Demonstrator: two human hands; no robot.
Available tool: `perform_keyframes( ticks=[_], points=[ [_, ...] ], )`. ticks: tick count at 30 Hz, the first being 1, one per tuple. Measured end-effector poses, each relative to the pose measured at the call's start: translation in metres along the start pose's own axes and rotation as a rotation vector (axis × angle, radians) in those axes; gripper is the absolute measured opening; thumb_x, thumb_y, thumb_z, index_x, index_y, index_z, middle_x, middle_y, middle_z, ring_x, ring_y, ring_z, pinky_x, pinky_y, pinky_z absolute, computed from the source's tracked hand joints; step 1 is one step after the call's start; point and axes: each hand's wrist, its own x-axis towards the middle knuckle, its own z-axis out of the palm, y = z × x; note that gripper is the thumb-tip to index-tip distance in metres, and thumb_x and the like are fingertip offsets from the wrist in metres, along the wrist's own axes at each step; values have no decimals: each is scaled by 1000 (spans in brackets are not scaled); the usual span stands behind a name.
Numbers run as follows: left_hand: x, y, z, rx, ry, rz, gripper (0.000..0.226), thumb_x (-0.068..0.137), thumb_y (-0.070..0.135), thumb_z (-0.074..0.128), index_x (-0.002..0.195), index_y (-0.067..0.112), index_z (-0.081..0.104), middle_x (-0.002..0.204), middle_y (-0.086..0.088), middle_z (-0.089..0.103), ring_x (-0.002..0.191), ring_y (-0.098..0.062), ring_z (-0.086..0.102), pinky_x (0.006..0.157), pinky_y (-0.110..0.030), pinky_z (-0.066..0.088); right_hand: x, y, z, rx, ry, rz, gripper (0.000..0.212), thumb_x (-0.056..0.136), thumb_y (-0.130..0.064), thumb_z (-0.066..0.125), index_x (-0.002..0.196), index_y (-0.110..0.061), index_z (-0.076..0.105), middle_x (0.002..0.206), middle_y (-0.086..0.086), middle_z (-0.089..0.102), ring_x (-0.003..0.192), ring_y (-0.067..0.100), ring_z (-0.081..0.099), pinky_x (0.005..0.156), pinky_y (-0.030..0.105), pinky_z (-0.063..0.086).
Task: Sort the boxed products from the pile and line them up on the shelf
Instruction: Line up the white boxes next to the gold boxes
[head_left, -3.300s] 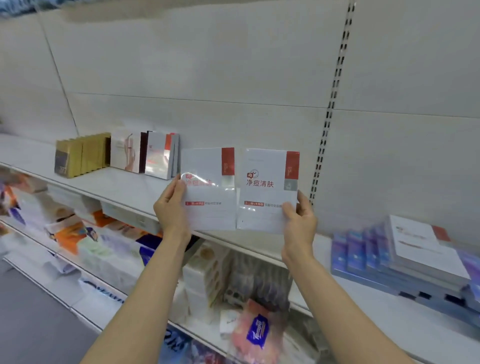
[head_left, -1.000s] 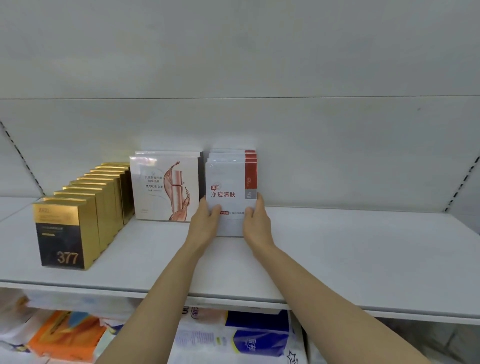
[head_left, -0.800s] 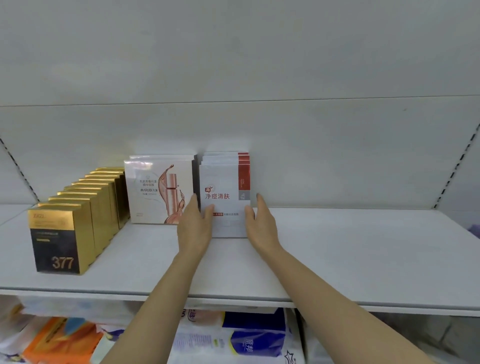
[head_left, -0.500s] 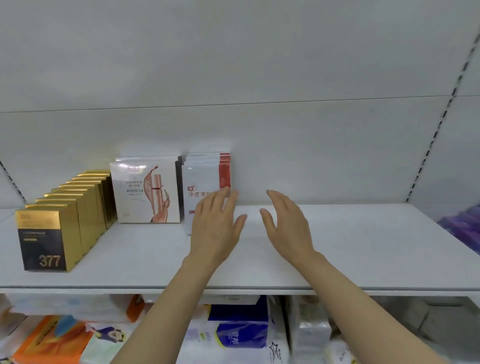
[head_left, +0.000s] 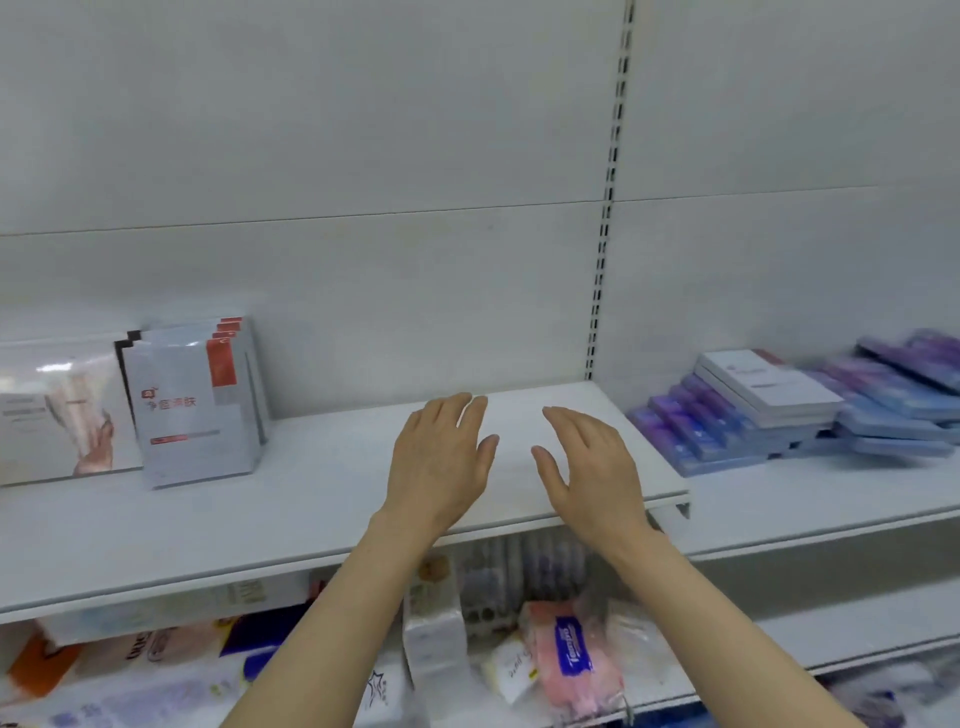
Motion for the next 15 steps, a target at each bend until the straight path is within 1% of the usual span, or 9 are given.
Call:
perform_keyframes(
  ticks=[2,3,6,8,11,15],
  points=[
    [7,35,10,-14,-18,27,40,83,32,73,118,13,67,116,-4,69,98,-25,67,79,-36,55,-9,31,-18,-26,14,22,42,92,-33,53,124,-7,62,121,7,66,109,24,62,96,32,44],
    [11,53,15,-25,-27,40,39,83,32,73,117,13,67,115,-4,69,97,-25,67,78,-35,55,-14,47,-28,-43,21,36,41,90,-31,56,123,-7,63,120,7,67,107,25,63,94,33,46],
    [27,104,32,-73,-59,65,37,84,29,71,117,12,67,115,-4,69,96,-27,66,76,-36,54,-28,98,-56,-103,27,82,41,90,-32,55,120,-6,64,116,8,68,103,27,64,89,38,51],
    [38,135,42,-114,-87,67,37,89,29,66,121,11,65,120,-6,67,100,-29,64,79,-37,52,-36,133,-70,-137,14,97,42,90,-32,53,120,-5,64,115,9,69,103,28,65,89,38,51],
    [56,176,55,-183,-127,78,39,96,31,55,130,14,59,129,-5,62,110,-29,58,86,-38,46,-42,179,-90,-192,6,138,41,87,-28,58,120,-4,64,115,10,69,103,29,65,88,38,51],
    [83,215,74,-196,-175,126,37,98,32,48,130,15,57,128,-3,60,111,-28,55,87,-37,43,-40,226,-105,-258,30,149,39,83,-17,69,117,0,63,108,13,69,97,32,66,83,41,52]
  ],
)
